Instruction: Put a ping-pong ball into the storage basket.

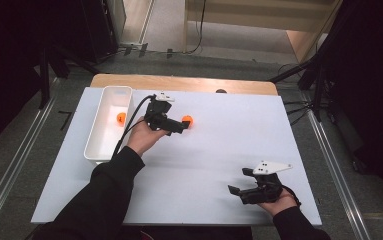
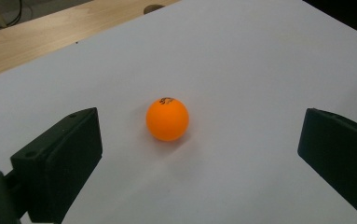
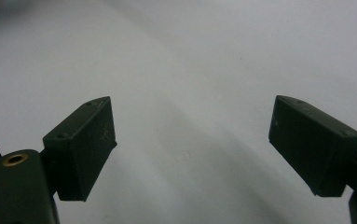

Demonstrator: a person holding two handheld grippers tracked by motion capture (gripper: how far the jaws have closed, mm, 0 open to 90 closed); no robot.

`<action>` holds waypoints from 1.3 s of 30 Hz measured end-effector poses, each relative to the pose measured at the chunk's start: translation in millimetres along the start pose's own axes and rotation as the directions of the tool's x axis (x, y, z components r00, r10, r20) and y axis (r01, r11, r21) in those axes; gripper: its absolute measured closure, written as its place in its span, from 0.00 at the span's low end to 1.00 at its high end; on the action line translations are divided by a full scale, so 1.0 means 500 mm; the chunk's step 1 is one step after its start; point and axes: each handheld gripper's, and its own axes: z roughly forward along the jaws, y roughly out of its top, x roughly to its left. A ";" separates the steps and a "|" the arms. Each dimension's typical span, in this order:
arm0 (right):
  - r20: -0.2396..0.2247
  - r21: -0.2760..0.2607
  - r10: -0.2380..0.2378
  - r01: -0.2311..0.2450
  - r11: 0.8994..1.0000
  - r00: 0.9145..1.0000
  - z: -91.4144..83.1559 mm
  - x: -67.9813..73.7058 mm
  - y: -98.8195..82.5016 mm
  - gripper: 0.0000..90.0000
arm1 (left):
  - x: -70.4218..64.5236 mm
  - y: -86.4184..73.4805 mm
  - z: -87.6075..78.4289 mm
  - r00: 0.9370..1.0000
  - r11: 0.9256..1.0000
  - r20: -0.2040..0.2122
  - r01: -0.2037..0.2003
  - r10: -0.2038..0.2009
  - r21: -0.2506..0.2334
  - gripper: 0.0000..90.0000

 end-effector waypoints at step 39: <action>-0.012 -0.002 0.002 -0.002 1.000 1.000 0.000 0.002 0.001 0.15 | 0.005 0.042 0.074 0.999 1.000 -0.054 0.008 -0.007 0.008 0.03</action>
